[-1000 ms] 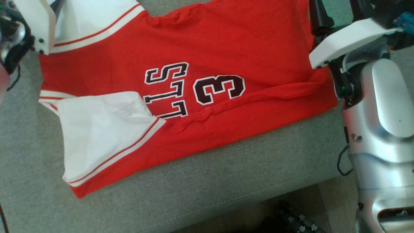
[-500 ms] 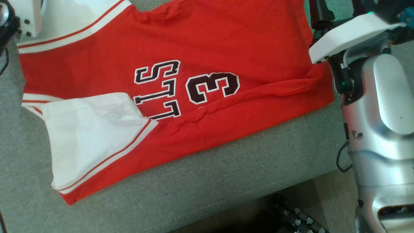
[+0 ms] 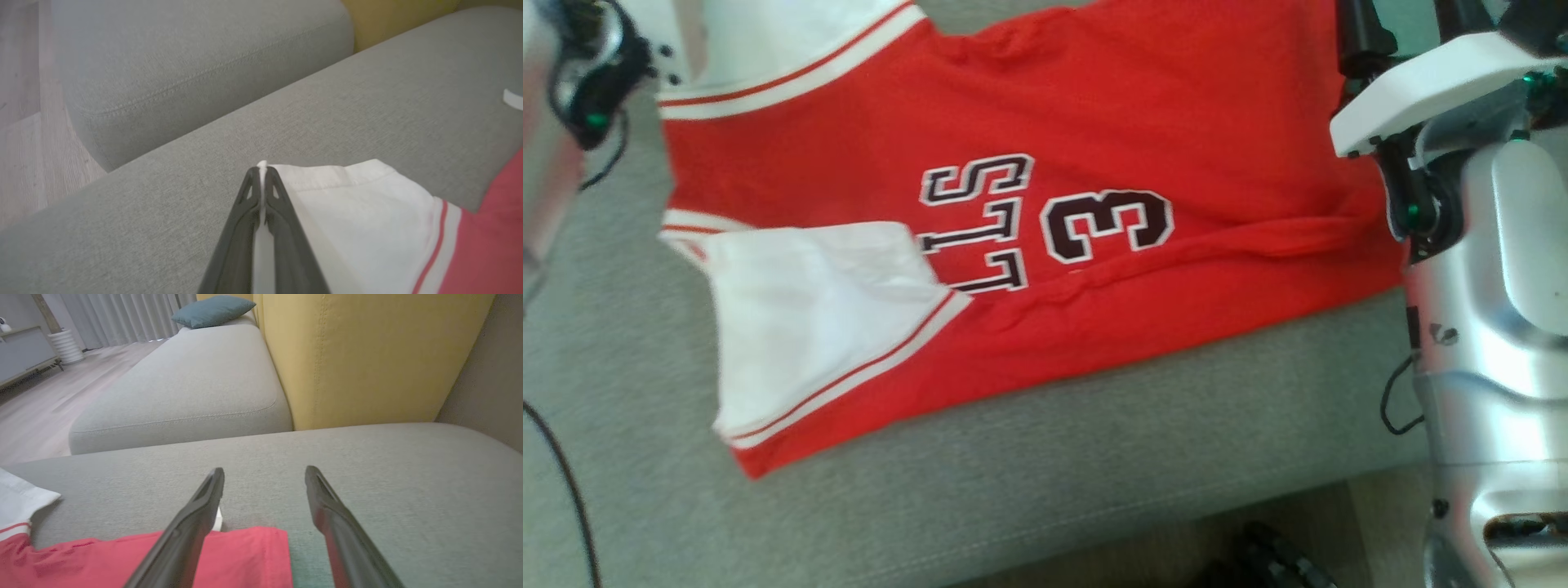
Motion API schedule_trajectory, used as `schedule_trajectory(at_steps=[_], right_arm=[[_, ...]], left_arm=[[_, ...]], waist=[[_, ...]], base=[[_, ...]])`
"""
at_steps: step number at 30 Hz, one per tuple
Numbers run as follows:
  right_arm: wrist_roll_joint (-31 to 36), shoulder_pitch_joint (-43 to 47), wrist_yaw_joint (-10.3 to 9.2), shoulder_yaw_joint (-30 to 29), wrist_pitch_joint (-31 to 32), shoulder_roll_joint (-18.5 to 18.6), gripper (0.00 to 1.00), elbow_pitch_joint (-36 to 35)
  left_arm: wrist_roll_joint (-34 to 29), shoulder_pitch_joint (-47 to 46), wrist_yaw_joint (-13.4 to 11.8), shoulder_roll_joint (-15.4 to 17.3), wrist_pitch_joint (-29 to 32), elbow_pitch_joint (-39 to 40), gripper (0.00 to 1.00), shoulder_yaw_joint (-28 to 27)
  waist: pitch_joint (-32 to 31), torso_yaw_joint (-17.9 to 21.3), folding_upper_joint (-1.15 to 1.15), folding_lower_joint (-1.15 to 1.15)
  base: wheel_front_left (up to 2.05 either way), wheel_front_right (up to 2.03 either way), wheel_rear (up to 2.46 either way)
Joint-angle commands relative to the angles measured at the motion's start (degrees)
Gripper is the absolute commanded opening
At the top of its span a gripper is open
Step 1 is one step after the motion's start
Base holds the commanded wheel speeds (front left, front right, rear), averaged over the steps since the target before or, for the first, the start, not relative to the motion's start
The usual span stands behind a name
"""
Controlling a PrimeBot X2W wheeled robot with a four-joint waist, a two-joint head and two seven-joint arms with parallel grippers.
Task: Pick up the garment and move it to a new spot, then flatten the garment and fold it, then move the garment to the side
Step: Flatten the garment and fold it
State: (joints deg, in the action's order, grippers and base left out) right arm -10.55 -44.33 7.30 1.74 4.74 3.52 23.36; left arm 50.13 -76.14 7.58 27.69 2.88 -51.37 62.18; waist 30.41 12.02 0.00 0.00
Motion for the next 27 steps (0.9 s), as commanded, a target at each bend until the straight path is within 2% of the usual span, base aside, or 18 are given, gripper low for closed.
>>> schedule_trajectory(at_steps=[1,3,8,14,20,27], right_arm=[[-1.31,-1.79,0.19,0.44,0.88,-0.37,1.0,-1.36],[-3.11,-2.06,0.19,1.13,2.65,0.7,1.0,-0.26],[-5.38,-2.75,0.19,4.27,6.69,6.74,1.0,3.68],[-7.53,-4.46,0.19,6.11,11.81,12.38,1.0,13.03],[-7.16,-6.34,0.19,6.37,12.93,13.88,1.0,19.74],[-4.78,-9.49,0.19,5.8,12.43,12.85,1.0,25.32]], left_arm=[[0.28,-1.35,-0.09,1.53,-1.51,1.17,0.0,-2.03],[0.54,-0.75,-0.09,0.62,-3.98,1.45,0.0,-2.27],[1.0,1.46,-0.1,-1.06,-8.02,3.8,0.0,-2.08],[0.23,4.34,-0.54,-1.78,-9.67,8.62,0.0,-0.61],[0.22,5.68,-1.65,-0.85,-9.02,12.67,0.0,-0.09],[0.6,5.87,-3.19,0.64,-7.99,16.42,0.0,-0.37]], waist=[[-1.94,-2.37,0.0,0.0],[-3.03,-4.13,0.0,0.0],[-4.72,-7.97,0.0,0.0],[-5.69,-10.99,0.0,0.0],[-5.66,-11.61,0.0,0.0],[-4.32,-11.47,0.0,0.0]], base=[[0.0,0.0,0.0],[0.0,0.0,0.0],[0.0,0.0,0.0],[0.0,0.0,0.0],[0.0,0.0,0.0],[0.0,0.0,0.0]])
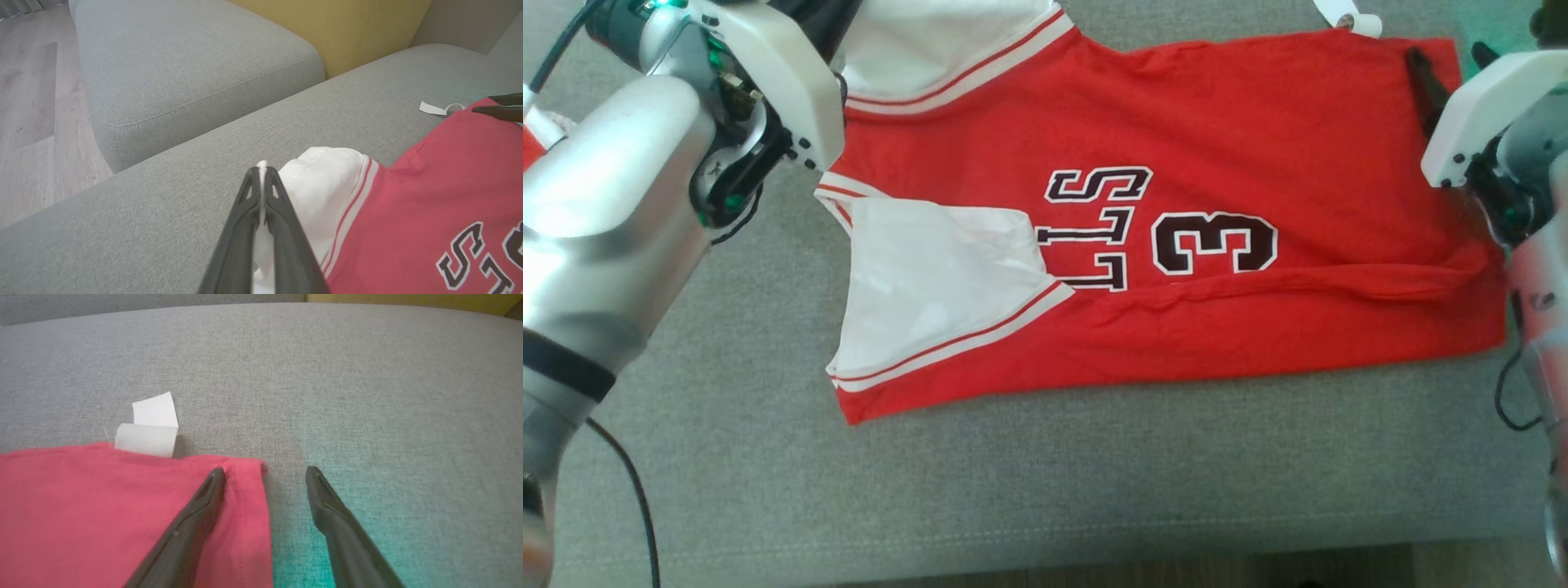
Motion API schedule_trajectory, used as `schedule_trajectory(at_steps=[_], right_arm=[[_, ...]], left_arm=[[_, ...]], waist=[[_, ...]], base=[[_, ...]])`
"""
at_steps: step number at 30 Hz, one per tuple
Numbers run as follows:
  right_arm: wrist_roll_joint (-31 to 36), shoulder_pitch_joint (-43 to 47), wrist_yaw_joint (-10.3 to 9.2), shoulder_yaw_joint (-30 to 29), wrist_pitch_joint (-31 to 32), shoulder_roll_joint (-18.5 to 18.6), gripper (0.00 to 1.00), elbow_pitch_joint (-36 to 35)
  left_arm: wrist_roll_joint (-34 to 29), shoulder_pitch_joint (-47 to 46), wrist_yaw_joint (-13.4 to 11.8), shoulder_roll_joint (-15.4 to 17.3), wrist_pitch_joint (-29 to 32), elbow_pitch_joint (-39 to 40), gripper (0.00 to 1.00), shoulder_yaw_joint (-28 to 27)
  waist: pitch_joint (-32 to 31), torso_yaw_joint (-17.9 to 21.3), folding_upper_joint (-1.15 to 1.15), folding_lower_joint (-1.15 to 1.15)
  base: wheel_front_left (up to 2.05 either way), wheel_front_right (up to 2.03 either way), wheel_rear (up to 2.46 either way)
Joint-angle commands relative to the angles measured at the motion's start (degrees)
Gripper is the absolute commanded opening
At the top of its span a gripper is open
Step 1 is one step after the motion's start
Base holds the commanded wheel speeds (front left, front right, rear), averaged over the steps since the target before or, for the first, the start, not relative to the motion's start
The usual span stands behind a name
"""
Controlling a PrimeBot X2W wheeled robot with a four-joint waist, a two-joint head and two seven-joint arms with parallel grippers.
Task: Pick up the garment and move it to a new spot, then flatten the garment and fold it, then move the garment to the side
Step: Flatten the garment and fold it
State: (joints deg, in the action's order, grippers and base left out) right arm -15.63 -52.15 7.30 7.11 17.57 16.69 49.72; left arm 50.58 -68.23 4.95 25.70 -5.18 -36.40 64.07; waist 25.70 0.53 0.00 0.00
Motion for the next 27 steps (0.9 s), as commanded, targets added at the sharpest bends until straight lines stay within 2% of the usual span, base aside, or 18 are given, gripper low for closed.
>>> schedule_trajectory(at_steps=[1,7,8,9,13,19,27], right_arm=[[0.4,-2.1,0.19,0.44,-0.46,-0.43,1.0,-0.46],[-0.13,-3.93,0.19,1.14,-0.2,-0.83,1.0,2.64],[-0.64,-4.03,0.19,1.63,0.31,-0.99,0.68,3.07],[-1.23,-4.11,0.19,2.25,0.72,-1.1,0.0,3.3],[-2.7,-4.52,0.19,3.46,0.57,-0.52,0.0,3.41],[-3.58,-6.51,0.19,3.04,-4.07,0.82,0.0,3.9],[-2.92,-9.57,0.19,2.53,-10.09,0.78,0.0,5.91]], left_arm=[[0.16,-2.11,-0.73,2.81,0.23,1.89,0.0,-2.28],[0.25,-2.4,-1.37,3.54,0.77,3.54,0.0,-2.35],[0.26,-2.39,-1.52,3.67,0.79,3.54,0.0,-2.37],[0.29,-2.35,-1.7,3.78,0.77,3.49,0.0,-2.41],[0.37,-2.2,-1.96,4.06,0.61,3.22,0.0,-2.48],[0.39,-2.63,-3.14,4.41,-1.02,2.66,0.0,-3.4],[-0.14,-4.62,-5.15,3.82,-5.11,0.5,0.0,-5.31]], waist=[[0.66,0.02,0.0,0.0],[1.62,-0.18,0.0,0.0],[1.65,-0.21,0.0,0.0],[1.64,-0.22,0.0,0.0],[1.55,-0.17,0.0,0.0],[1.4,-0.25,0.0,0.0],[2.05,-0.71,0.0,0.0]], base=[[0.0,0.0,0.0],[0.0,0.0,0.0],[0.0,0.0,0.0],[0.0,0.0,0.0],[0.0,0.0,0.0],[0.0,0.0,0.0],[0.0,0.0,0.0]])
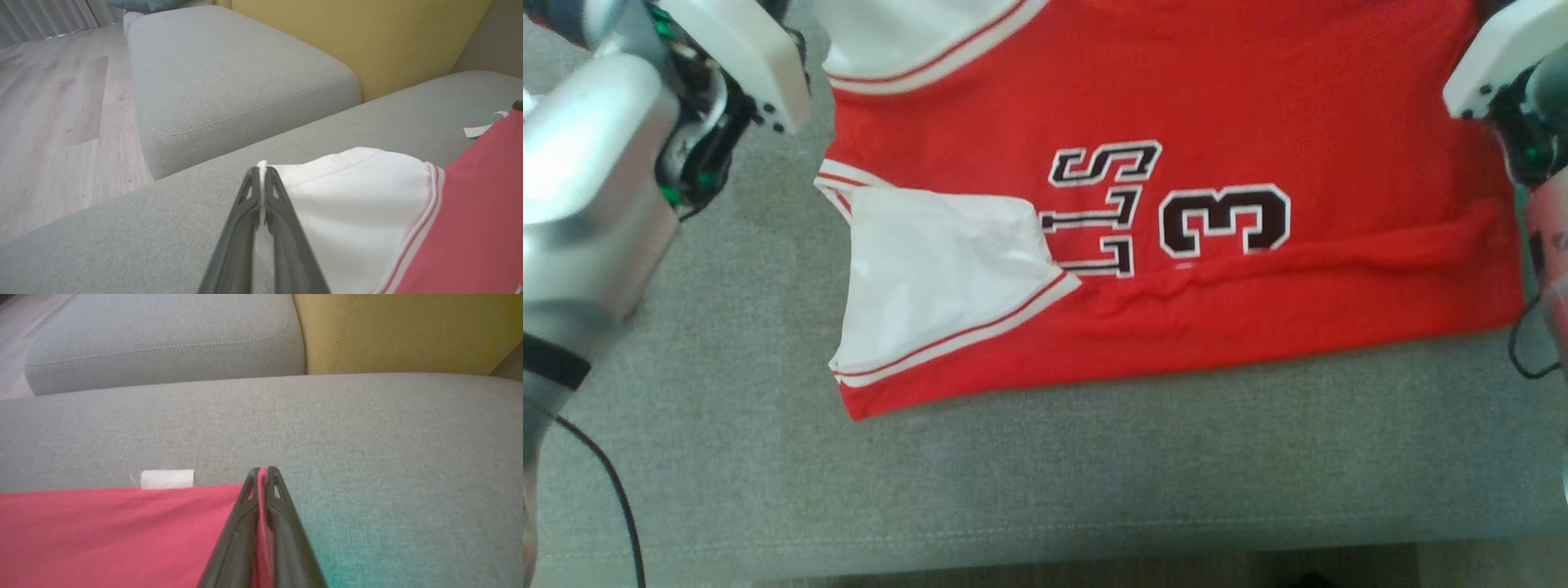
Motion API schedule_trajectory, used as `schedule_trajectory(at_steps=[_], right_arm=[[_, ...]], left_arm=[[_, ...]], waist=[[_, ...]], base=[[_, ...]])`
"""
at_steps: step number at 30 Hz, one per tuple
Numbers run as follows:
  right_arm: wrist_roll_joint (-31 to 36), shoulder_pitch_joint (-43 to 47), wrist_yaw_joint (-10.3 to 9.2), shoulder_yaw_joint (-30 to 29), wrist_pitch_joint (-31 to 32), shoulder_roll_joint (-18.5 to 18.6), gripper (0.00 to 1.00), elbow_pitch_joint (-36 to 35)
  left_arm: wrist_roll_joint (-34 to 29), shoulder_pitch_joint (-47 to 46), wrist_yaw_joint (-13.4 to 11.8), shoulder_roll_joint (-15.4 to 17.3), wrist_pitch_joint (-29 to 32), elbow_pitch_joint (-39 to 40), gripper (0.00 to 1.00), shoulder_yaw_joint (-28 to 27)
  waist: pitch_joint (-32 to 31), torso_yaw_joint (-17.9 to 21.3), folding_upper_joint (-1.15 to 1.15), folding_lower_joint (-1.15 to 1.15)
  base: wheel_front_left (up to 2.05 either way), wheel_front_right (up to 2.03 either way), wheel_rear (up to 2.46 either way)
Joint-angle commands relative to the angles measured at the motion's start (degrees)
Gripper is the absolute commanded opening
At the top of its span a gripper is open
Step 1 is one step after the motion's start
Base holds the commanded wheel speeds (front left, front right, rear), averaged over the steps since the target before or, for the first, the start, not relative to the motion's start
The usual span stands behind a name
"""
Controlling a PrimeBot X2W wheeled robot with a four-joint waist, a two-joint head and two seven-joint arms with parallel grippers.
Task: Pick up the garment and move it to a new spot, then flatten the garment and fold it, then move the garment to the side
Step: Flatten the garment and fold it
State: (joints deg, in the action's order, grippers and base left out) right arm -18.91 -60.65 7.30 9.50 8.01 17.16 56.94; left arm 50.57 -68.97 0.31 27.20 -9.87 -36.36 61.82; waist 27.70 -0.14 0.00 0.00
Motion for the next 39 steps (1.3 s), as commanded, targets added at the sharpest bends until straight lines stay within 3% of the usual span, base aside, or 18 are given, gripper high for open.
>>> schedule_trajectory(at_steps=[1,11,20,30,39], right_arm=[[0.42,-1.49,0.19,-0.04,-1.38,0.25,0.0,-1.03],[1.77,-5.67,0.19,-1.94,-10.39,-0.91,0.0,2.39],[1.84,-6.15,0.19,-1.08,-12.66,-2.04,0.0,6.54],[-2.71,-2.67,0.19,2.99,-8.11,-0.81,0.0,7.36],[-9.43,3.96,0.19,8.58,-1.05,2.66,0.0,4.2]], left_arm=[[0.0,-4.2,-0.72,2.18,-0.98,0.01,0.0,-3.51],[0.1,-6.76,-1.81,0.06,-4.18,-3.67,0.0,-6.68],[-1.9,-5.13,-0.91,-1.9,-4.97,-4.74,0.0,-6.5],[-2.62,0.93,0.11,0.89,-5.02,-0.68,0.0,-5.05],[-1.7,9.25,-1.87,5.6,-1.67,10.99,0.0,-2.47]], waist=[[0.16,-0.07,0.0,0.0],[0.81,-0.16,0.0,0.0],[-0.53,-0.23,0.0,0.0],[-4.44,-0.27,0.0,0.0],[-9.58,-1.17,0.0,0.0]], base=[[0.0,0.0,0.0],[0.0,0.0,0.0],[0.0,0.0,0.0],[0.0,0.0,0.0],[0.0,0.0,0.0]])
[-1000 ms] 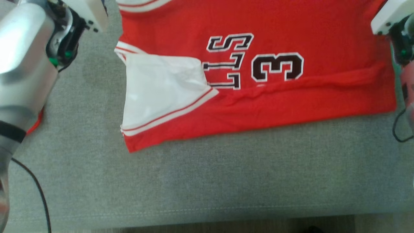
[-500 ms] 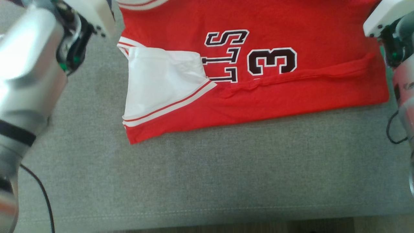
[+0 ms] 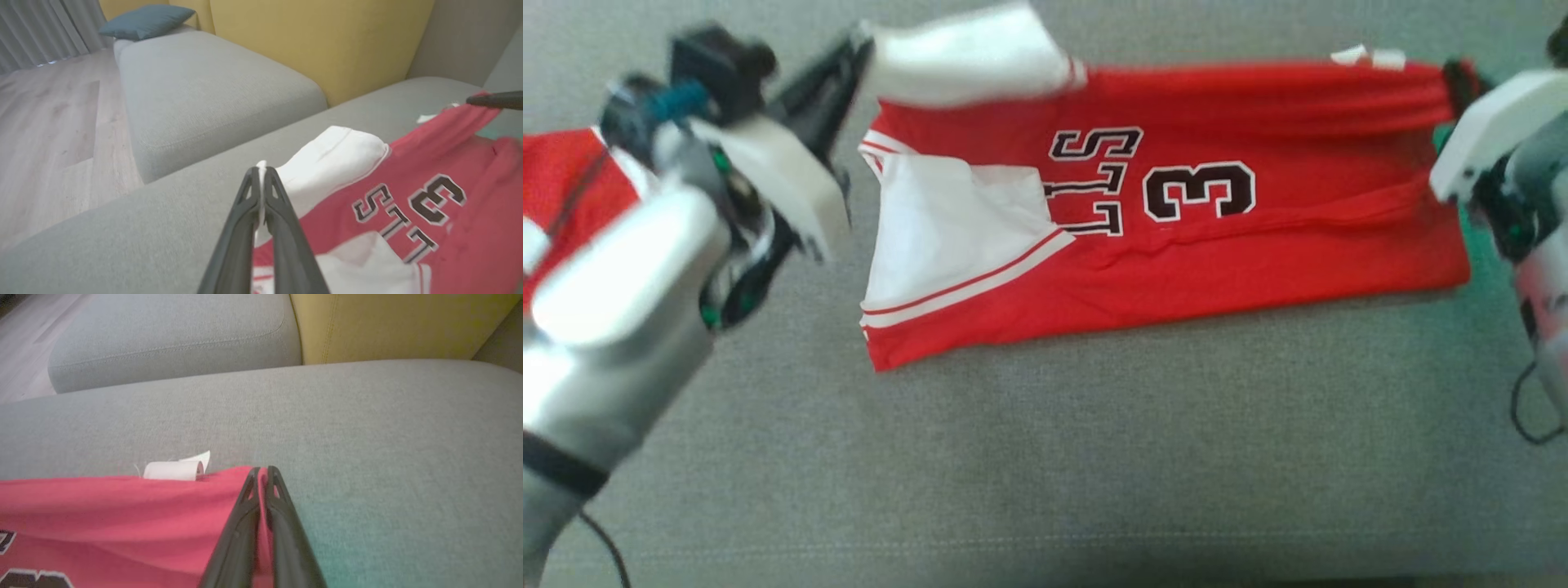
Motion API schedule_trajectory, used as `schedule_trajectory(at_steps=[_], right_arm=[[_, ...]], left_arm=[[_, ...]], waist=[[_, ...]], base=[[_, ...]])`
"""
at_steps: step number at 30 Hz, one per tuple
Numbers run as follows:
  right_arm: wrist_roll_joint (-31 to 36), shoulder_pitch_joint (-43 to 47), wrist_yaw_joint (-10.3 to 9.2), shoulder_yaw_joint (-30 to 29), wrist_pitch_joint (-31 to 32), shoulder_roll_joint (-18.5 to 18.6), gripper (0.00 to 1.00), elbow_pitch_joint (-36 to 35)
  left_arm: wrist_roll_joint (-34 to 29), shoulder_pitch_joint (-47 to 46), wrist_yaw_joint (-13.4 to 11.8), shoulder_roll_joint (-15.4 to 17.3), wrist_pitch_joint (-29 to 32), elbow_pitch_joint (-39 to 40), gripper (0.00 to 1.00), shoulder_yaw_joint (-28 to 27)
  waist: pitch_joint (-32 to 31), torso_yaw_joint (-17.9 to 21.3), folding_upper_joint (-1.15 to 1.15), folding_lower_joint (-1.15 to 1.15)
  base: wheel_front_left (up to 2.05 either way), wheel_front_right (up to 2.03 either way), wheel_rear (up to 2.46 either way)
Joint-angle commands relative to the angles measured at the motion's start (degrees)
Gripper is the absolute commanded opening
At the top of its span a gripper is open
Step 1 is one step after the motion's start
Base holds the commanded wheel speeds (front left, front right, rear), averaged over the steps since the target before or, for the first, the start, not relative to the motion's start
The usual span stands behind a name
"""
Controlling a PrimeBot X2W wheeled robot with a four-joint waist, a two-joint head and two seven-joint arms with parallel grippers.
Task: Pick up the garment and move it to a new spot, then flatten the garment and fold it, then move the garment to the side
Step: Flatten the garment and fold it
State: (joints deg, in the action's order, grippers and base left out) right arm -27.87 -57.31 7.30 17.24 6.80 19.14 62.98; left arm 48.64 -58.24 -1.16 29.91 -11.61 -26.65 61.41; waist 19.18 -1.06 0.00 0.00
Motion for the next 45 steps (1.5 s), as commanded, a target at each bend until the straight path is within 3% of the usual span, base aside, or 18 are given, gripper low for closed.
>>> schedule_trajectory(at_steps=[1,13,17,26,38,39,40,41,45], right_arm=[[-1.31,1.5,0.19,1.56,1.15,1.14,0.0,-2.43],[-9.18,10.16,0.19,8.38,11.58,8.15,0.0,-9.54],[-10.07,11.66,0.19,9.97,13.69,9.58,0.0,-10.88],[-11.68,13.68,0.19,12.91,17.59,10.44,0.0,-13.38],[-12.72,14.96,0.19,16.53,24.54,11.84,0.0,-15.89],[-12.35,14.9,0.19,16.7,24.66,12.07,0.58,-16.03],[-12.2,14.87,0.19,16.47,24.52,12.14,1.0,-15.98],[-12.24,14.79,0.19,16.11,24.15,12.04,1.0,-16.09],[-12.56,14.34,0.19,13.81,20.45,11.44,1.0,-17.0]], left_arm=[[0.37,-0.49,-0.8,3.59,0.66,2.94,0.0,-1.75],[1.52,9.58,-6.31,11.17,7.35,21.19,0.0,2.28],[1.61,11.47,-7.13,12.23,8.7,23.69,0.0,3.56],[1.04,12.96,-7.38,12.23,9.53,23.28,0.0,5.42],[0.37,15.24,-6.69,9.87,9.38,18.65,0.0,7.97],[0.4,15.41,-7.09,9.75,9.18,18.1,0.33,7.86],[0.27,15.53,-7.56,9.62,8.71,17.55,0.77,7.71],[0.25,15.72,-7.92,9.42,8.23,17.11,1.0,7.56],[1.12,16.44,-9.18,8.62,5.65,15.6,1.0,6.05]], waist=[[-1.63,-0.35,0.0,0.0],[-6.25,-1.43,0.0,0.0],[-6.76,-1.34,0.0,0.0],[-6.09,-0.71,0.0,0.0],[-6.39,0.49,0.0,0.0],[-6.47,0.55,0.0,0.0],[-6.6,0.61,0.0,0.0],[-6.76,0.66,0.0,0.0],[-7.76,0.64,0.0,0.0]], base=[[0.0,0.0,0.0],[0.0,0.0,0.0],[0.0,0.0,0.0],[0.0,0.0,0.0],[0.0,0.0,0.0],[0.0,0.0,0.0],[0.0,0.0,0.0],[0.0,0.0,0.0],[0.0,0.0,0.0]])
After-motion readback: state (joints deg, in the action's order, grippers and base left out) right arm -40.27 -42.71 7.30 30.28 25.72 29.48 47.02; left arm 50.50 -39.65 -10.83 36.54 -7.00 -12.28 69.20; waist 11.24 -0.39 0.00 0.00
